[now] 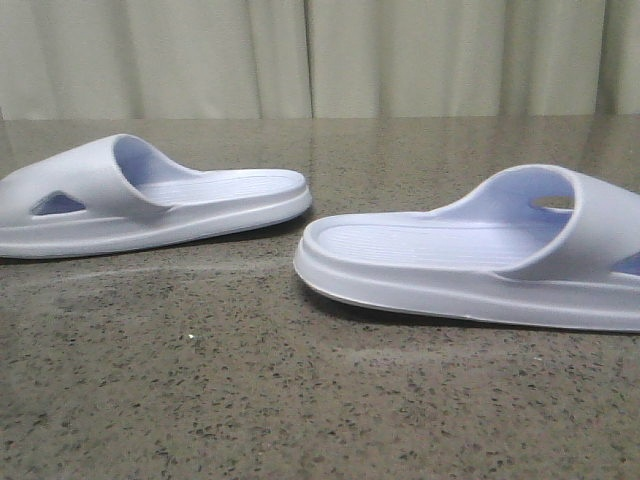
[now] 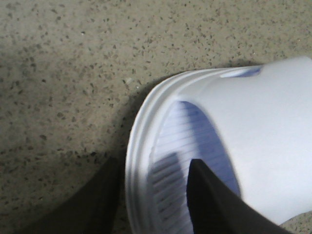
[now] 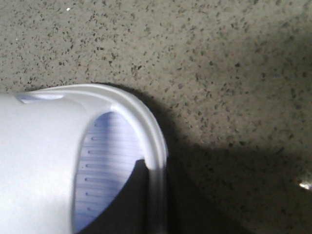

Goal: Insert blue slippers together front up
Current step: 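Lift both slippers off the table, raising the right one higher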

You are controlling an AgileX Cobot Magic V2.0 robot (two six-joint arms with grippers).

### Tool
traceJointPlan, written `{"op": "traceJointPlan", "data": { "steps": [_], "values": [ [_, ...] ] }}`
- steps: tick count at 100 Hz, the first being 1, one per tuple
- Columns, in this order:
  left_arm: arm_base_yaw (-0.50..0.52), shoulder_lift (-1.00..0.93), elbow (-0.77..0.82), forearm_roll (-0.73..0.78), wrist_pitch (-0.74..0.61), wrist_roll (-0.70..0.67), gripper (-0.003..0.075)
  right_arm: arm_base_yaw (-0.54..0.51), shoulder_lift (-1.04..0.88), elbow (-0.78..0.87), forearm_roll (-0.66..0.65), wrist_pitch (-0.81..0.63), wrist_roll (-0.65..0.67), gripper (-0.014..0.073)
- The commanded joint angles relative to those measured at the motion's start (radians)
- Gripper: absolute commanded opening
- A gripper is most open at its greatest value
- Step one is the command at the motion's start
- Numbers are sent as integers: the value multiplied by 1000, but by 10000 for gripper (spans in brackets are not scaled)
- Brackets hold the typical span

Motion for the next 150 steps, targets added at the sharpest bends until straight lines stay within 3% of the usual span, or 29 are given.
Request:
{"op": "traceJointPlan", "data": {
  "steps": [1,16,104,129,150],
  "values": [
    [0,-22,-31,-71,-5,28,198,-2,-7,-29,20,-18,-19,-107],
    [0,-22,-31,-71,-1,37,14,-2,-7,-29,20,-18,-19,-107],
    [0,-107,-31,-84,55,37,15,-2,-119,-282,157,-53,-19,-107],
    [19,-107,-31,-257,146,142,15,-2,-117,-282,217,-28,-57,-107],
    [53,-107,-33,-319,214,172,15,-2,-96,-282,254,-10,-93,-107]
  ]
}}
